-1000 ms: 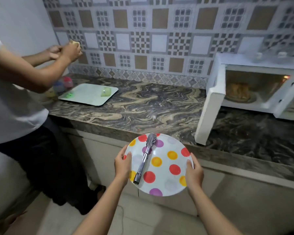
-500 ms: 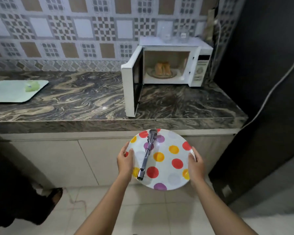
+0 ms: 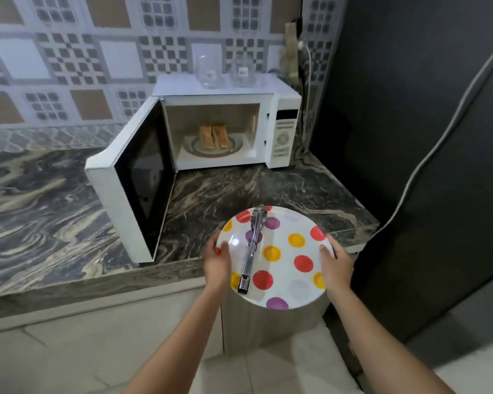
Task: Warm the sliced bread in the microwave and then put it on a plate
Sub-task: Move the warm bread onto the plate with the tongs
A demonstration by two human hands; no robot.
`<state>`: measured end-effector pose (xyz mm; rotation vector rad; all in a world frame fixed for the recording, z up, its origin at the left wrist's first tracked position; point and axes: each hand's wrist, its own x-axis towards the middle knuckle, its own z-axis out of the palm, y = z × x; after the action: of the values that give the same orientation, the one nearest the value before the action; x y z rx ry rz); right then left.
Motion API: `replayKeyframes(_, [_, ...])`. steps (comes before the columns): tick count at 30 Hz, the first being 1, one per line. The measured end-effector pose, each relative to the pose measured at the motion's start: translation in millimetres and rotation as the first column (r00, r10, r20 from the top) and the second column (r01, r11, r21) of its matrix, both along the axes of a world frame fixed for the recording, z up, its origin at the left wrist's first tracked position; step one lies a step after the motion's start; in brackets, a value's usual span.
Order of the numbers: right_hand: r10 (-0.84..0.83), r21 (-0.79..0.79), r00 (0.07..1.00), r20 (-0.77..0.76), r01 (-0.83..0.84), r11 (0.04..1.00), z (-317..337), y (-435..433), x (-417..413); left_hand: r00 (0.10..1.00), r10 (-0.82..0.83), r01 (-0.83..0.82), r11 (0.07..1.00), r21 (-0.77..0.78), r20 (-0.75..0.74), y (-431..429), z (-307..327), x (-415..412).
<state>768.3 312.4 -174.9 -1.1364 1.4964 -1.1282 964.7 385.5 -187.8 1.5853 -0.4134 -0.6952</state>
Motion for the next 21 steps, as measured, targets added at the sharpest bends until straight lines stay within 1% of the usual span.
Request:
replayKeyframes(2, [-0.023, -0.01, 0.999, -0.044, 0.023, 1.0, -2, -28, 16, 0.997, -0.018, 0.015, 0.999, 0.03, 0.08, -29, 3, 16])
replayKeyframes(5, [-0.011, -0.021, 0.995, -0.099, 0.009, 1.0, -6, -67, 38, 0.972, -0.042, 0.023, 0.996, 0.084, 0.23, -60, 7, 34])
replayKeyframes(10, [0.094, -0.032, 0.983, -0.161, -0.1, 0.994, -16, -138, 72, 0.936, -0.034, -0.036, 0.98, 0.193, 0.35, -107, 6, 57])
replayKeyframes(13, [0.163, -0.015, 0.972, -0.166, -0.168, 0.986, -25, -174, 92, 0.931, 0.02, -0.116, 0.963, 0.244, 0.363, -131, 1, 68])
replayKeyframes(15, [0.203, 0.007, 0.961, -0.188, -0.205, 0.979, -29, -196, 104, 0.937, 0.057, -0.156, 0.951, 0.266, 0.346, -143, -6, 74])
replayKeyframes(18, [0.268, 0.025, 0.934, -0.237, -0.27, 0.963, -32, -220, 120, 0.938, 0.091, -0.193, 0.938, 0.288, 0.334, -157, -18, 83])
replayKeyframes(21, [0.315, 0.036, 0.905, -0.286, -0.318, 0.947, -34, -239, 133, 0.933, 0.091, -0.215, 0.917, 0.336, 0.348, -166, -25, 92])
